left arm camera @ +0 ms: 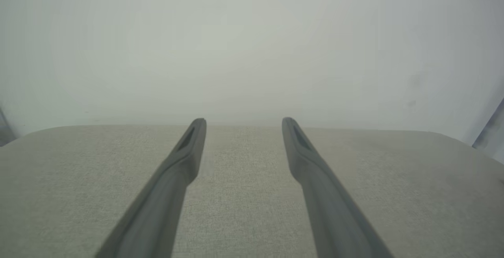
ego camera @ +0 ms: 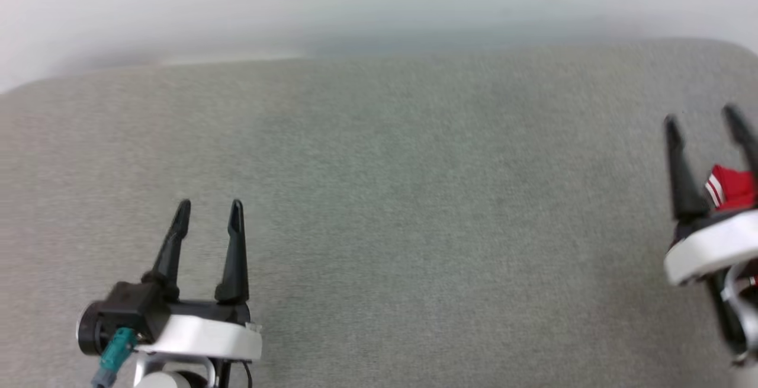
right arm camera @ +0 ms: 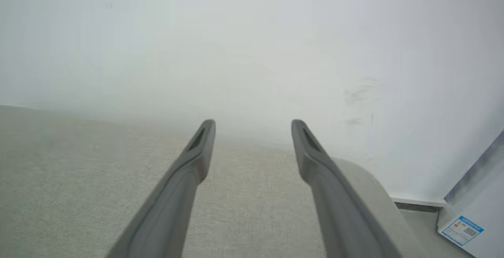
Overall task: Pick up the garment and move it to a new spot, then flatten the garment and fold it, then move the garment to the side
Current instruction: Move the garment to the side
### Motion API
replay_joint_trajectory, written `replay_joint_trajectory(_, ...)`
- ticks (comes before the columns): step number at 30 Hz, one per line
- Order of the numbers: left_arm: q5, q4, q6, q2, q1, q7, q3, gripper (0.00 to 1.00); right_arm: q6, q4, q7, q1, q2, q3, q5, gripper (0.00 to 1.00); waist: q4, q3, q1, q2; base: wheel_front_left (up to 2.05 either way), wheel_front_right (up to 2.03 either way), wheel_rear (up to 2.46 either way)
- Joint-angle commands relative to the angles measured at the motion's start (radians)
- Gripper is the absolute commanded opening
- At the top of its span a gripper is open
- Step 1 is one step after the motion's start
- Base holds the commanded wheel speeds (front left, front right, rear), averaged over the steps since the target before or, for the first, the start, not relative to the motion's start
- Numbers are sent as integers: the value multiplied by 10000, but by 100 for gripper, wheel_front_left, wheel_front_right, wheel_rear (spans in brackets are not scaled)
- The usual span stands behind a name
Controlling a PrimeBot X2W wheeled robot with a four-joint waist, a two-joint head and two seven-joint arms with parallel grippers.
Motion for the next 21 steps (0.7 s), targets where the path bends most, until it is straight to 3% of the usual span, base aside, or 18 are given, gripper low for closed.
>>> replay_joint_trajectory(1, 115, 187, -18, -58, 313, -21, 15, 100, -7, 29, -398, 482, 432, -34, 46, 100, 400, -494, 2, 0, 0, 0, 0)
replay_joint_trajectory(5, -6, 335, 0, -147, 597, -21, 142, 100, -7, 343, -999, 1225, 1126, -101, 242, 100, 531, -783, 2, 0, 0, 0, 0)
replay_joint_trajectory(21, 164, 341, -267, -271, 1270, -21, 299, 100, -6, 1748, -2703, 2224, 2000, -43, -156, 100, 572, -1178, 2, 0, 0, 0, 0)
